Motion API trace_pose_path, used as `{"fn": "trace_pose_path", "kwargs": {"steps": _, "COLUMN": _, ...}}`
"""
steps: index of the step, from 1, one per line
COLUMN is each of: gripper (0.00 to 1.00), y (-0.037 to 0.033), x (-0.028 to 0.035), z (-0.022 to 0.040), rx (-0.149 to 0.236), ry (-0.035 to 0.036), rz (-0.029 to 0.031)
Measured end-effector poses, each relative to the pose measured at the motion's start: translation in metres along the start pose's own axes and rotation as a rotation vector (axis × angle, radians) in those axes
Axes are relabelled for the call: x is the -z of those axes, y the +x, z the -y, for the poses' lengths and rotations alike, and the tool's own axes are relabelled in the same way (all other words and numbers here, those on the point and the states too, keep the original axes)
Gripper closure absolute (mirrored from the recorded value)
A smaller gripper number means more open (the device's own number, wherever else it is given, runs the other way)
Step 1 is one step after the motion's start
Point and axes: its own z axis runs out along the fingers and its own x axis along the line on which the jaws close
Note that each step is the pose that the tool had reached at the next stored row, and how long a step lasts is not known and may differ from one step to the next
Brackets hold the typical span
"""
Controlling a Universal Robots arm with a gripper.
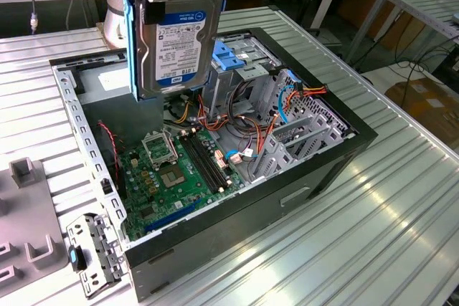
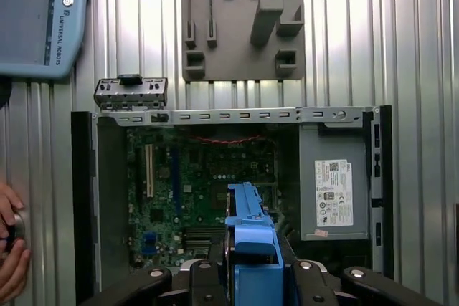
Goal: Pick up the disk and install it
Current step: 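Insert the disk into the insertion slot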
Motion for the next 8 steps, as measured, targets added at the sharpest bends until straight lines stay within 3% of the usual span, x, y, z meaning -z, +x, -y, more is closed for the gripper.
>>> {"fn": "trace_pose_path", "kwargs": {"steps": 4, "gripper": 0.63, "y": 0.0123, "x": -0.0002, "z": 0.0006, "rx": 0.0, "ry": 0.0, "rz": -0.0001}}
{"fn": "trace_pose_path", "kwargs": {"steps": 8, "gripper": 0.63, "y": 0.0138, "x": -0.0003, "z": 0.0007, "rx": 0.0, "ry": 0.0, "rz": -0.0001}}
